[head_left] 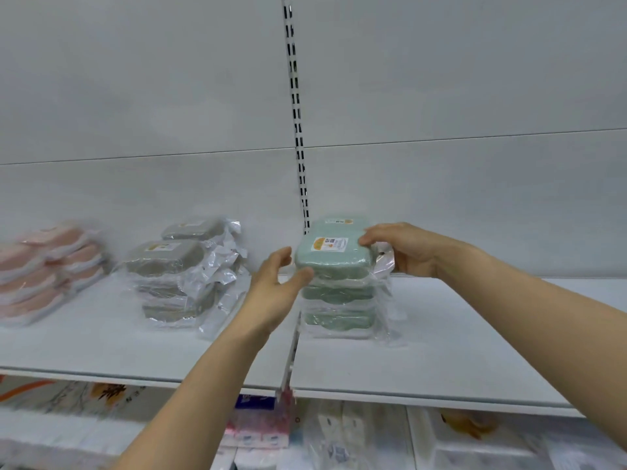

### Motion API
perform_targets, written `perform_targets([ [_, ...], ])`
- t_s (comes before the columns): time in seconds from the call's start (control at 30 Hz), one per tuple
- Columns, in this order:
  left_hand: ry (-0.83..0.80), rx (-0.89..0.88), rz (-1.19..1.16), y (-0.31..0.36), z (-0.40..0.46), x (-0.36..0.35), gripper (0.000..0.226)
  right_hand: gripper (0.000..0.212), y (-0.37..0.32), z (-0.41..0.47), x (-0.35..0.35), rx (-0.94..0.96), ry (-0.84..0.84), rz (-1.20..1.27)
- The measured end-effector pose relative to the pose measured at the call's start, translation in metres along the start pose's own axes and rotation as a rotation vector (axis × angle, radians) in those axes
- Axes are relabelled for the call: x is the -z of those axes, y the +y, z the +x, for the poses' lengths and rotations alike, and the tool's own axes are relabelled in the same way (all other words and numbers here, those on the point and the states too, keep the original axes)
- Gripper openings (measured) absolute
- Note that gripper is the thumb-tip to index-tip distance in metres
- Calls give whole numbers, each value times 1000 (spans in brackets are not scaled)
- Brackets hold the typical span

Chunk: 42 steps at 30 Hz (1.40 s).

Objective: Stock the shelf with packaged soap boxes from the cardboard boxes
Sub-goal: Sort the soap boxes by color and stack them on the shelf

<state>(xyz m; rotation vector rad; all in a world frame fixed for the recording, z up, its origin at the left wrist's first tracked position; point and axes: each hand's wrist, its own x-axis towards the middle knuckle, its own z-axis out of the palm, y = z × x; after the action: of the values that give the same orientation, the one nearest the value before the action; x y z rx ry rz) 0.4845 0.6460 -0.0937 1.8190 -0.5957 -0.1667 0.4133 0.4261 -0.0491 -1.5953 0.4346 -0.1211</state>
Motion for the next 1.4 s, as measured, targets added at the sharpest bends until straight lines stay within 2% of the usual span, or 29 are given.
perform_targets([
  [0.13, -30, -16, 74, -8, 4, -3, 51, 26, 4, 1, -1, 55, 107, -122],
  [0.23, -8, -31, 160, -12, 8, -5, 58, 24, 11, 2, -1, 193, 211, -351],
  [0.33, 24, -50, 238, -8, 9, -9, 69, 17, 17, 4, -4, 347, 237, -473],
  [0.4, 47, -69, 296, -7, 9, -11, 70, 22, 19, 5, -6, 388, 241, -602],
  [0.5, 50, -88, 403, -6, 8, -10, 71, 42, 16, 3, -7, 361, 272, -728],
  [0.53, 54, -102, 469, -4, 6, -10, 70, 40, 14, 1, -6, 339, 273, -755],
  [0.6, 82, -169, 619, 1, -2, -11, 74, 35, 14, -12, -6, 311, 277, -837],
  [0.7, 148, -350, 736, 14, -26, -18, 86, 45, 21, -47, -3, 431, 411, -882],
  [0.87, 205, -596, 797, 15, -95, -55, 64, 40, 62, -134, 8, 681, 579, -1060],
  [0.97, 117, -607, 735, -6, -146, -86, 59, 39, 106, -189, 21, 778, 626, -1087],
  [1.03, 15, -550, 677, -28, -177, -108, 57, 39, 143, -220, 32, 736, 585, -1070],
  [1.17, -232, -301, 621, -79, -235, -151, 58, 42, 229, -267, 53, 518, 431, -1016],
  [1.27, -406, -112, 582, -128, -272, -180, 60, 43, 299, -290, 59, 249, 285, -1014],
  [1.4, -589, 142, 606, -191, -308, -209, 69, 62, 391, -310, 58, -136, -2, -1046],
])
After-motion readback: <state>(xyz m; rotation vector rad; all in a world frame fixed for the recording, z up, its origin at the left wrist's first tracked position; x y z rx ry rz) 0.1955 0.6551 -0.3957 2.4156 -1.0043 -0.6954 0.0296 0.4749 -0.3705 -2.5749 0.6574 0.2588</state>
